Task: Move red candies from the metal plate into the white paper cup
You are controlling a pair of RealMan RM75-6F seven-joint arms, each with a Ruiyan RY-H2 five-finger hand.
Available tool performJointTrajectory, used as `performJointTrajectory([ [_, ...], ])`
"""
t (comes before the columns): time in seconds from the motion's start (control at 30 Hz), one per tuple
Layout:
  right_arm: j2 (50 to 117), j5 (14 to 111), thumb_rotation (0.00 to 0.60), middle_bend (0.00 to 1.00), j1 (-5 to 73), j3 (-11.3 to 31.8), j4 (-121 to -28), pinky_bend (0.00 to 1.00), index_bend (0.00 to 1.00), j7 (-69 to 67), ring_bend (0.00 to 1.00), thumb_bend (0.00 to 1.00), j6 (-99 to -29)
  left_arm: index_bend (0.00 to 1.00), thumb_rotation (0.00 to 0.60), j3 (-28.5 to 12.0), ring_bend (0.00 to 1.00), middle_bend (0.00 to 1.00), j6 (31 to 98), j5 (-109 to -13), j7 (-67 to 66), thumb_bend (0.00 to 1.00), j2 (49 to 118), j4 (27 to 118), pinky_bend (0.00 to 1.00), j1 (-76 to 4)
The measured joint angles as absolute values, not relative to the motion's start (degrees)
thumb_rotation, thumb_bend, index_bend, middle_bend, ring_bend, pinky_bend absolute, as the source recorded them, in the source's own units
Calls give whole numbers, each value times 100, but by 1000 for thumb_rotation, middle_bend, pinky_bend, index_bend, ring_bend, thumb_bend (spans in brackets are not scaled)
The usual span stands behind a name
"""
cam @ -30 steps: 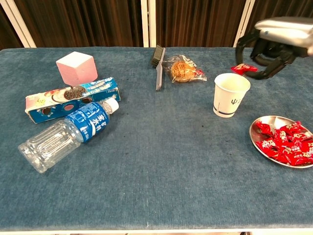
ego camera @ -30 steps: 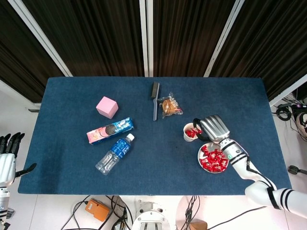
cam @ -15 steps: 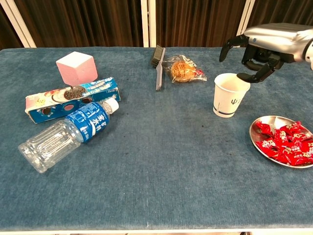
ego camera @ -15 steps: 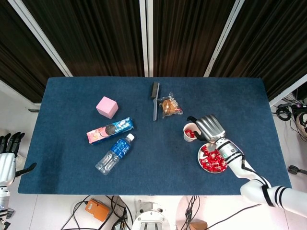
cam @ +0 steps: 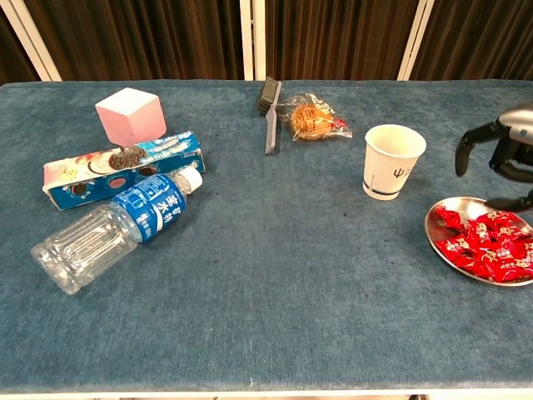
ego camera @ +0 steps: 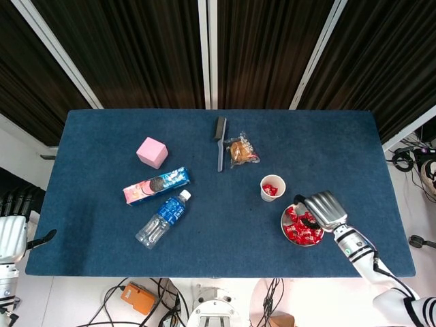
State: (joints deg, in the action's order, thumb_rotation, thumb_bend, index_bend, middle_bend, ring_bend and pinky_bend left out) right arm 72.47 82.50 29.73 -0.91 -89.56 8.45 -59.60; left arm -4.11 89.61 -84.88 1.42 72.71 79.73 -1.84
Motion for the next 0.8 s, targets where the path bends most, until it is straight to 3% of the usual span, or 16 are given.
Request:
performJointTrajectory([
  [0.23,7627,8082,600,925,3064,-31,-8583,1000,470,872,1000,408,-5625,90,600,-395,0,87,9004,-8474,117,3,7248,8018,0,-144],
  [0.8,7851,7713,600,925,3160,77,-8339,1000,497,991,1000,407,-5252,90,600,-384,0,87,8958,-8422,147,3,7274,7944,0,-130],
])
